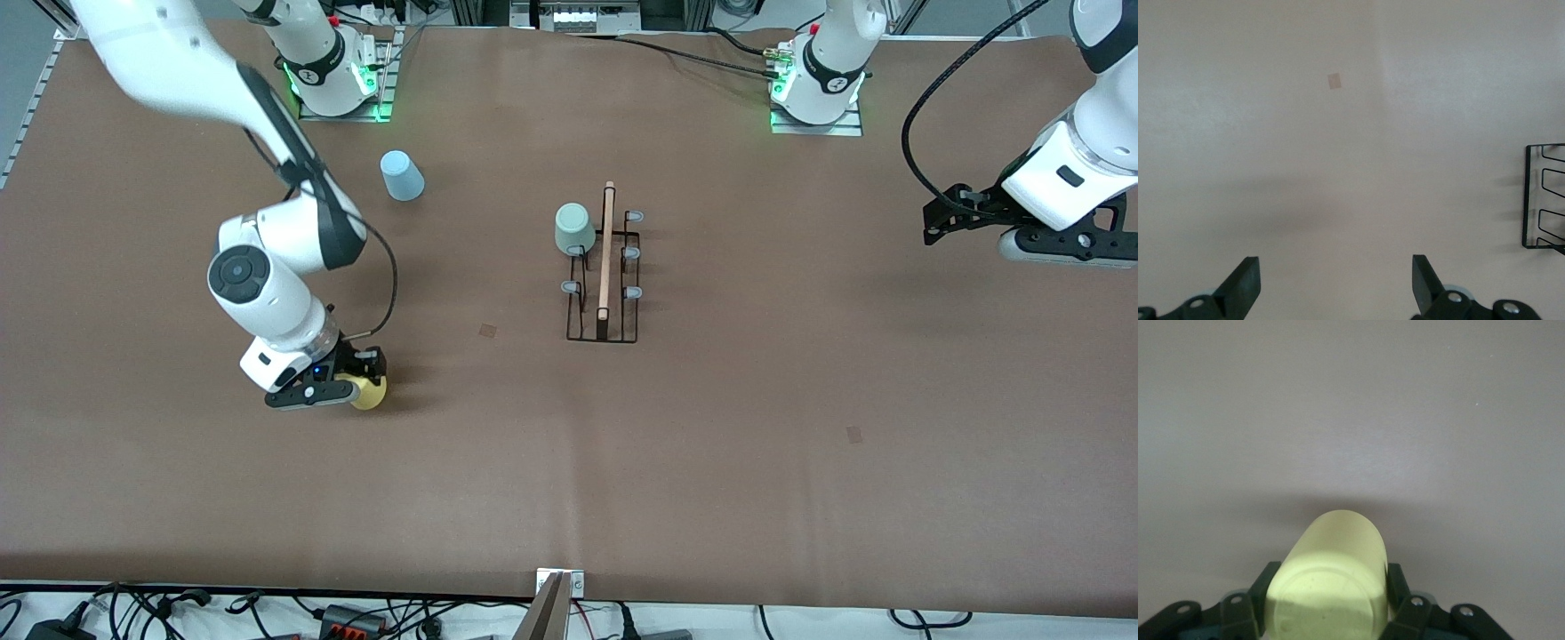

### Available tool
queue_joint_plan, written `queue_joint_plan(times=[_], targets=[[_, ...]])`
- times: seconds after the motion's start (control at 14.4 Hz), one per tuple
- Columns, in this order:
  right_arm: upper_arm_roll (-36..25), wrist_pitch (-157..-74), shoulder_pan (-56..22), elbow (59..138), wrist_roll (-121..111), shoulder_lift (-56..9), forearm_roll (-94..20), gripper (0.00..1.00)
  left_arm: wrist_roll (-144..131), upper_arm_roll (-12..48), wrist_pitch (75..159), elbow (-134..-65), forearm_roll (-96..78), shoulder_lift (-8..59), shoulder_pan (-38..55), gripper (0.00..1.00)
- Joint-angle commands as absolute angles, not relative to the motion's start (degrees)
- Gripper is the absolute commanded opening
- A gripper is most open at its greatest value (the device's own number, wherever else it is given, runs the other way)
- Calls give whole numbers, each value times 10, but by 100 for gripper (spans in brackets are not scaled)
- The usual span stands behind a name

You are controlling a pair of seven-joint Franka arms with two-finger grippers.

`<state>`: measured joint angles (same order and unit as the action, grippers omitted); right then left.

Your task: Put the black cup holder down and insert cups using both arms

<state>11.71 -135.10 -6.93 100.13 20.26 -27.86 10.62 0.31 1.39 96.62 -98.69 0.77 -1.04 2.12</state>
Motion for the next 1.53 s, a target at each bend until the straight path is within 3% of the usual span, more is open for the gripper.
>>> queue_joint_plan(times=[0.0, 0.28, 0.49, 0.84, 0.98, 1.04, 1.11, 1.18, 1.25, 1.46], targets=[[125, -1266, -137, 932, 388, -259, 100, 3, 5, 15, 954, -971, -8, -4, 19, 100], [141, -1245, -237, 841, 582, -300, 67, 3, 5, 16, 952, -971, -8, -4, 20, 100], [141, -1252, -296, 835, 677, -327, 72, 4, 6, 16, 951, -971, -8, -5, 20, 100], [142, -1275, -321, 840, 717, -345, 74, 7, 5, 16, 951, -971, -8, -4, 20, 100], [142, -1294, -323, 841, 720, -358, 72, 18, 5, 16, 951, -970, -8, -4, 23, 100], [142, -1309, -324, 848, 721, -363, 72, 31, 5, 16, 951, -971, -8, -5, 24, 100], [142, -1318, -329, 855, 721, -366, 73, 50, 5, 16, 951, -970, -8, -5, 25, 100], [142, -1323, -331, 856, 721, -370, 73, 88, 5, 16, 951, -970, -8, -5, 24, 100], [142, -1323, -330, 855, 720, -369, 68, 100, 5, 16, 951, -971, -8, -5, 24, 100], [138, -1280, -300, 866, 703, -324, 68, 100, 5, 16, 951, -971, -8, -5, 24, 100]])
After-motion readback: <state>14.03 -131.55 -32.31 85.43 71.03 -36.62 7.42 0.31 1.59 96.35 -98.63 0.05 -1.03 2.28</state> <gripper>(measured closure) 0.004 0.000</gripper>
